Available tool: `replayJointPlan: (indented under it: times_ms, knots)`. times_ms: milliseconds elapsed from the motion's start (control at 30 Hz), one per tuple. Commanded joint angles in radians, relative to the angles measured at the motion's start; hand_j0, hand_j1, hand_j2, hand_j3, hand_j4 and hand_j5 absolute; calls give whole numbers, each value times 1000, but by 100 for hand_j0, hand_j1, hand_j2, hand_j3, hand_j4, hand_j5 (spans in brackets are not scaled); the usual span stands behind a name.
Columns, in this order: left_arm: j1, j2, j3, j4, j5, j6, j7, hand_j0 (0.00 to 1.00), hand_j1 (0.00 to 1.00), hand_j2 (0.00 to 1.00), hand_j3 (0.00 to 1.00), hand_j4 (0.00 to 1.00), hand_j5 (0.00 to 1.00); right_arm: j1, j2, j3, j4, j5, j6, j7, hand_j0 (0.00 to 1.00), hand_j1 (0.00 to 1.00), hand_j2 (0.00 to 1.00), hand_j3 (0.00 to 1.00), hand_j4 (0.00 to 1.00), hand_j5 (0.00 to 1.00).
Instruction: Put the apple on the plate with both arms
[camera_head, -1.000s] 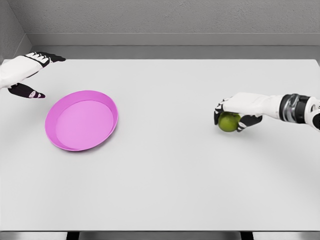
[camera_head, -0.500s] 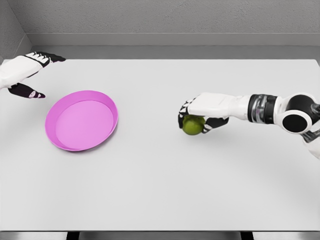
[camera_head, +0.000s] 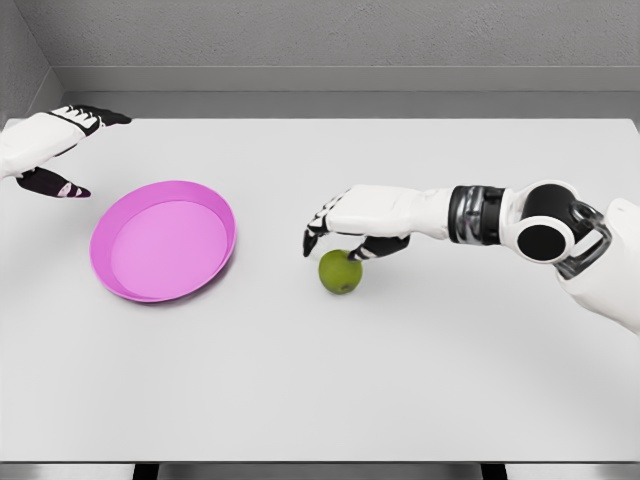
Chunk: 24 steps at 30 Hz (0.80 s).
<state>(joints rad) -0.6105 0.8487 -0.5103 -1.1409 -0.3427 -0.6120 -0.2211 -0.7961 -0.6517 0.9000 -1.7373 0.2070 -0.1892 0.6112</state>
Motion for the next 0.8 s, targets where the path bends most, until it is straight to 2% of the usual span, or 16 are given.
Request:
replayJointPlan:
  times_ms: [0, 33, 100, 200, 233, 333, 500, 600, 767]
  knots:
    - [0, 3, 1, 0, 8, 1, 2, 100, 100, 100, 100, 100, 100, -2, -9, -9, -2, 2, 2, 0, 100, 100, 100, 100, 100, 100]
    - [0, 3, 1, 0, 8, 1, 2, 100, 100, 100, 100, 100, 100, -23, -17, -10, -5, 2, -4, 0, 100, 100, 100, 100, 100, 100]
    - [0, 3, -1, 1, 7, 1, 2, 100, 100, 100, 100, 100, 100, -22, -77, -85, -10, 2, -15, 0, 100, 100, 100, 100, 100, 100]
    - [2, 4, -1, 3, 10, 1, 3, 100, 100, 100, 100, 100, 100, -5, -223, -236, -10, -3, -99, 0, 100, 100, 100, 100, 100, 100]
    - [2, 4, -1, 3, 10, 1, 3, 100, 100, 100, 100, 100, 100, 15, -273, -286, -8, -3, -121, 0, 100, 100, 100, 100, 100, 100]
    - [0, 4, -1, 4, 8, 1, 3, 100, 100, 100, 100, 100, 100, 138, -339, -450, -5, -3, -170, 0, 100, 100, 100, 100, 100, 100]
    - [0, 4, 1, 4, 8, 1, 3, 100, 100, 100, 100, 100, 100, 169, -396, -466, -1, -3, -216, 0, 100, 100, 100, 100, 100, 100]
    - [-3, 4, 4, 4, 8, 1, 2, 100, 100, 100, 100, 100, 100, 192, -390, -469, -1, -5, -291, 0, 100, 100, 100, 100, 100, 100]
    - [-6, 4, 6, 12, 5, 1, 0, 100, 100, 100, 100, 100, 100, 218, -396, -469, 9, -5, -289, 0, 100, 100, 100, 100, 100, 100]
